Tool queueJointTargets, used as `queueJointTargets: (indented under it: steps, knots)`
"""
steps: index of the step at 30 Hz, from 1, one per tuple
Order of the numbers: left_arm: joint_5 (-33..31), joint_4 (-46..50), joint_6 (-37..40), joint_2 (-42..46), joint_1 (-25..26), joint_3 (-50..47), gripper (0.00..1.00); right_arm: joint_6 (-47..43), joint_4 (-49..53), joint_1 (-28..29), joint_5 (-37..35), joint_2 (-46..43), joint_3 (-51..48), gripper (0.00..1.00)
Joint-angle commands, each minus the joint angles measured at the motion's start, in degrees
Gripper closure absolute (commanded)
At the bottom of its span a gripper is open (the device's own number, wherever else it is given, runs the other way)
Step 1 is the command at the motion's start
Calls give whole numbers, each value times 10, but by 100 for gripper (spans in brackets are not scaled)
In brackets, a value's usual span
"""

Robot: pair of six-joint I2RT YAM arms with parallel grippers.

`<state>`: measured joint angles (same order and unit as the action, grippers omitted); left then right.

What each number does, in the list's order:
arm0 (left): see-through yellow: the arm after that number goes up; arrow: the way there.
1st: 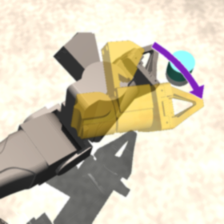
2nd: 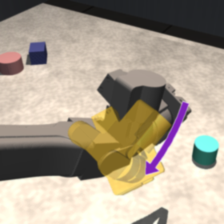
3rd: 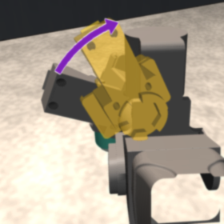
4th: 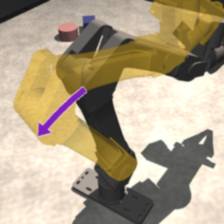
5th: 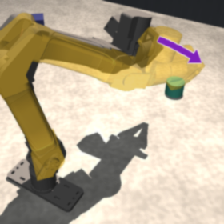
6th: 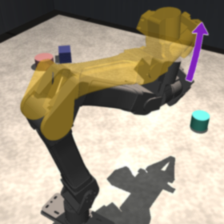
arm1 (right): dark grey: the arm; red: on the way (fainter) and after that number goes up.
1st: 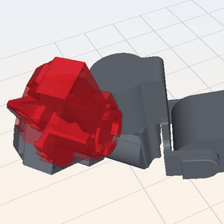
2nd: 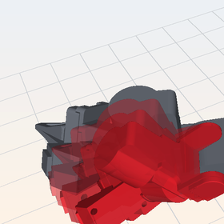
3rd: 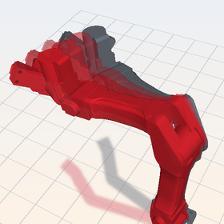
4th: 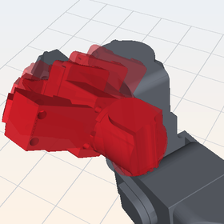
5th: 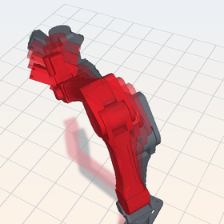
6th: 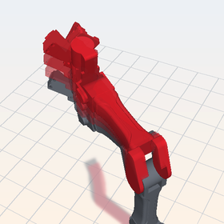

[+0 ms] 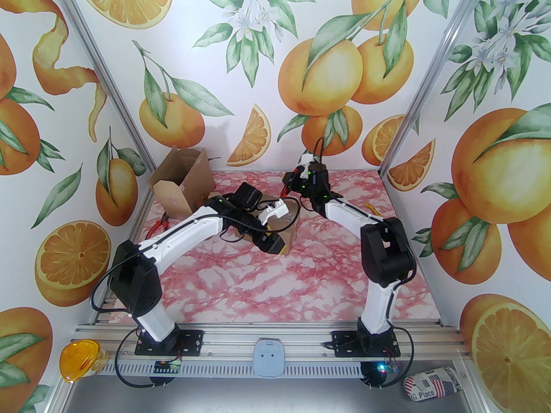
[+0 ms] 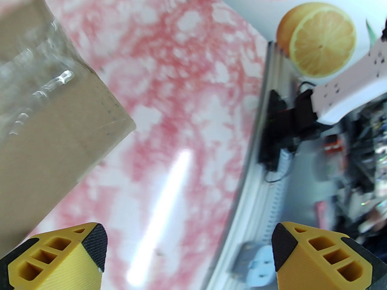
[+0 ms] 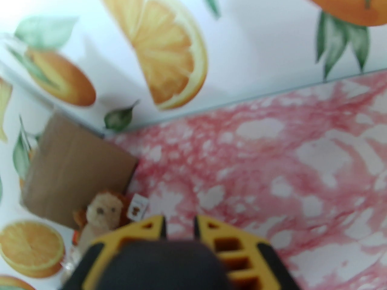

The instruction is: Unpack the express box

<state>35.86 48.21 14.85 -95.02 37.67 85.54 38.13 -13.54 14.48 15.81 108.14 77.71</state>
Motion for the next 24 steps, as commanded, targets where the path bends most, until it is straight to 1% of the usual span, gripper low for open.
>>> queueJointTargets:
  steps: [1,4,6,8,10,11,13,16,19,24]
  knots:
    - [-102,15,209,68,-1,28,0,40,-59,-37,-23,-79,-20,100]
    - [-150,-11,294,59,0,43,0,76,-59,-51,-59,-112,-58,100]
    - [-163,-36,345,46,1,47,0,100,-57,-52,-92,-143,-93,100]
    - [-160,-54,402,31,1,46,0,127,-69,-49,-120,-182,-143,100]
    - [-132,-57,468,8,1,52,0,164,-102,-38,-154,-224,-206,100]
    - [-114,-62,486,-4,1,56,0,173,-104,-31,-171,-240,-225,100]
    - [-83,-63,501,-36,0,76,0,186,-103,-12,-215,-278,-266,100]
    - [-64,-60,513,-82,-5,108,0,206,-112,16,-257,-308,-309,100]
    - [-36,-67,507,-112,-9,131,0,227,-124,30,-286,-325,-340,100]
    - [-28,-78,494,-129,-12,126,3,237,-116,35,-300,-331,-350,100]
